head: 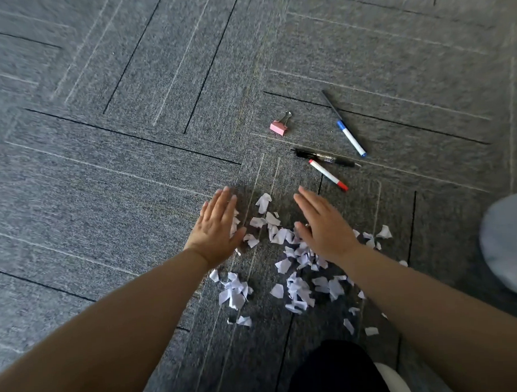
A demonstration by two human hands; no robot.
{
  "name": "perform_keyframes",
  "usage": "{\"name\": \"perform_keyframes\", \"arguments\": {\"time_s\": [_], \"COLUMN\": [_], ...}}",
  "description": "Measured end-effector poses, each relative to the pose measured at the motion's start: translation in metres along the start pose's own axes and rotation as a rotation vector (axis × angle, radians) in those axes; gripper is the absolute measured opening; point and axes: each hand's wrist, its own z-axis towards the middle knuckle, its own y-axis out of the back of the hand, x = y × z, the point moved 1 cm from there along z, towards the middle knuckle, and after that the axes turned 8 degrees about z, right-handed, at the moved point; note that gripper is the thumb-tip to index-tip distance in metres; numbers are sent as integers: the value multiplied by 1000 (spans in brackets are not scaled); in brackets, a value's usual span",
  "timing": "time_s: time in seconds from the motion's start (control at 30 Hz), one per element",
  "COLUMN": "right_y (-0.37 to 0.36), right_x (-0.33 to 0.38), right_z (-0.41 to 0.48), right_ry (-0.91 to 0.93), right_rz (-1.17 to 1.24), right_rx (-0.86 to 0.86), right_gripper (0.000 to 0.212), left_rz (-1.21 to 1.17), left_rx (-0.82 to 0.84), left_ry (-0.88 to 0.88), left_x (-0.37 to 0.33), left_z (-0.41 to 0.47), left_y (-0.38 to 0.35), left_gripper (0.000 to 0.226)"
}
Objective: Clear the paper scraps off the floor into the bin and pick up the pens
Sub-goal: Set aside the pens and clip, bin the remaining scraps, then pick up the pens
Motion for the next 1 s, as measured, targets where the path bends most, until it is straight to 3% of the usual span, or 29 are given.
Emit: {"name": "perform_keyframes", "arguments": {"time_s": [0.3, 0.5, 0.63, 0.73, 0.83, 0.9, 1.0], "right_y": [-9, -19, -4, 10, 18, 12, -4], "right_x": [46, 53, 21, -28, -67, -72, -44], "right_z": [46, -6, -34, -62, -94, -106, -103], "right_ry": [125, 314, 79, -338, -748, -770, -574], "right_rz": [-35, 115, 83, 63, 120, 144, 225], "right_rx": [293, 49, -207, -334, -314, -259, -164], "right_gripper": [54, 42, 42, 49, 60, 62, 62], "left_rz": [-80, -97, -40, -54, -28, -29, 18], "left_rx": [65, -78, 11, 43, 91, 113, 152], "left_ry": [-130, -41, -32, -41, -93, -154, -334], "left_x": [-7, 11, 3, -17, -40, -52, -62], "left_z": [-30, -37, -23, -4, 10, 11, -2], "left_y": [4, 0, -2, 5, 9, 8, 6], "left_gripper": [56, 68, 71, 68, 70, 71, 69]}}
